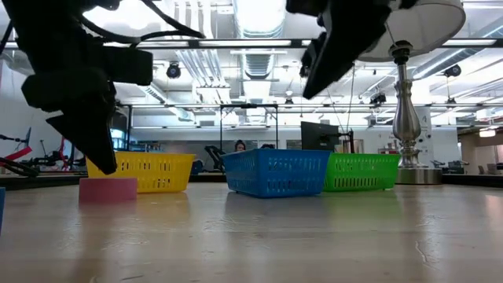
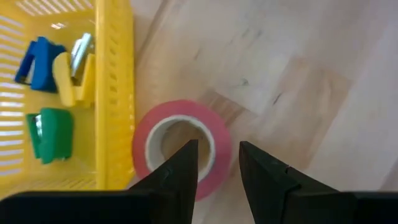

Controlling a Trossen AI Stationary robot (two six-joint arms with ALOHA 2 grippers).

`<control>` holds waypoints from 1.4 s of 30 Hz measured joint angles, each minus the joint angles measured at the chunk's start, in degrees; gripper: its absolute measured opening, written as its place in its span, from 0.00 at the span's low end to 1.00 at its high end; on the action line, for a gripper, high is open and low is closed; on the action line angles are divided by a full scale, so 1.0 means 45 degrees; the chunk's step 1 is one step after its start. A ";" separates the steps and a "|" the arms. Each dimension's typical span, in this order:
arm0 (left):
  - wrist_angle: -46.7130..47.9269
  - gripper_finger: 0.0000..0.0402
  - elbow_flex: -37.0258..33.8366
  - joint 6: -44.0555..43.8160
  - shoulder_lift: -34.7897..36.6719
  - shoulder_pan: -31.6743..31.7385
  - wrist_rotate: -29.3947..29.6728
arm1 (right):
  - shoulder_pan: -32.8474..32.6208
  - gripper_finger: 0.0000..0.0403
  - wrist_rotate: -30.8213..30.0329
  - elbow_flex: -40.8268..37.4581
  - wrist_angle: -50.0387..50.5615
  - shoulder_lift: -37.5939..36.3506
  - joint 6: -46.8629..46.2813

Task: Pick and place Stapler, Stapler remover, tape
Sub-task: Put the pink tape into the green bin

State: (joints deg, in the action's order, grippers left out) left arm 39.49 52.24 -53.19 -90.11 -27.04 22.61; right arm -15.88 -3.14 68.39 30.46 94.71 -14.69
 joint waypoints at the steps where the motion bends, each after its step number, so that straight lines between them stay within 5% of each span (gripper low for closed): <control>1: -0.0253 0.30 -0.0078 0.0000 0.0000 0.0018 0.0014 | -0.0004 0.34 0.0001 -0.0115 0.0011 0.0001 -0.0079; 7: -0.2210 0.30 -0.0995 0.0005 0.0027 0.0023 0.0080 | -0.0001 0.33 0.0055 -0.0846 0.0241 0.0005 -0.0954; 26: -0.2078 0.29 -0.1264 0.0641 0.0024 0.0195 -0.0174 | 0.0004 0.33 0.0724 -0.1265 0.0211 -0.0019 -0.1027; 33: -0.2853 0.13 -0.1767 0.0172 0.0039 0.0247 0.0328 | 0.0004 0.33 0.0760 -0.1270 0.0229 -0.0019 -0.1051; 42: -0.4999 0.10 0.0003 0.3441 0.0010 0.0488 0.1348 | -0.0117 0.33 0.1998 -0.1686 0.1420 -0.0371 -0.0987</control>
State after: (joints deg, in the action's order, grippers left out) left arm 16.99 52.25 -37.70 -90.06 -24.85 28.68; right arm -16.40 5.85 60.80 36.85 93.04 -19.13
